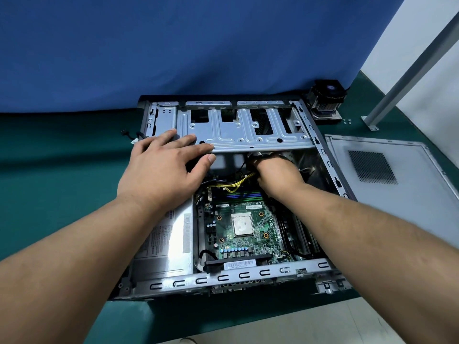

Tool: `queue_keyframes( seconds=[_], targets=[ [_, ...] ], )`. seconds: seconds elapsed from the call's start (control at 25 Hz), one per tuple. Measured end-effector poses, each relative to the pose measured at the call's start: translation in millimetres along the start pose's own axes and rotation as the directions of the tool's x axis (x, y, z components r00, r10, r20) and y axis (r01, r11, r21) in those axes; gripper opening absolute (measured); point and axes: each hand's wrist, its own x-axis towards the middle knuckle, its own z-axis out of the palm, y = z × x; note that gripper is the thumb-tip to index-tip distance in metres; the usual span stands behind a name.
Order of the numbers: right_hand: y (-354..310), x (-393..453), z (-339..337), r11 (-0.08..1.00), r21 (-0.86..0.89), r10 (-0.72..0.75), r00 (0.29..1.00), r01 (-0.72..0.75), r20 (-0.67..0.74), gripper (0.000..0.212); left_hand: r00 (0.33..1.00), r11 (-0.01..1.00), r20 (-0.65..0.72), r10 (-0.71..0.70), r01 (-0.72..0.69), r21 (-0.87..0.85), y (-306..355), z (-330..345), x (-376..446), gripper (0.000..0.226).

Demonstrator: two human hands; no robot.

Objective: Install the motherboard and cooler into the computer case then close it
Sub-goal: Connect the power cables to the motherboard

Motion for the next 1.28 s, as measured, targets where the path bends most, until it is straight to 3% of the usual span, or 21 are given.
queue_keyframes(
  seconds=[0.56, 0.72, 0.8, 0.92, 1.28],
  targets=[
    [2.9, 5.4, 5.7, 0.995, 0.097, 0.017, 1.000, -0.017, 0.007, 0.045, 1.000, 1.000, 0.000, -0.009, 0.009, 0.005, -1.8, 1.3, 0.3, 0.055],
    [2.1, 2.3, 6.0, 0.990, 0.133, 0.051, 0.999, -0.052, 0.006, 0.029, 1.000, 1.000, 0.000, -0.013, 0.013, 0.003, -1.7, 1.0, 0.1, 0.055],
    [0.1, -3.0, 3.6, 0.996, 0.080, 0.042, 0.999, -0.040, -0.018, 0.017, 1.000, 1.000, 0.000, -0.015, 0.015, 0.002, -2.1, 1.2, -0.3, 0.055],
    [-4.3, -11.4, -1.8, 0.999, -0.034, -0.008, 0.999, 0.006, -0.051, 0.018, 1.000, 1.000, 0.000, -0.012, 0.012, 0.003, -1.9, 1.1, -0.3, 0.053],
    [-9.3, -23.2, -14.6, 0.995, -0.098, 0.033, 0.994, -0.023, 0.105, 0.037, 1.000, 1.000, -0.001, -0.010, 0.010, 0.006, -3.2, 1.3, -0.1, 0.052]
  ],
)
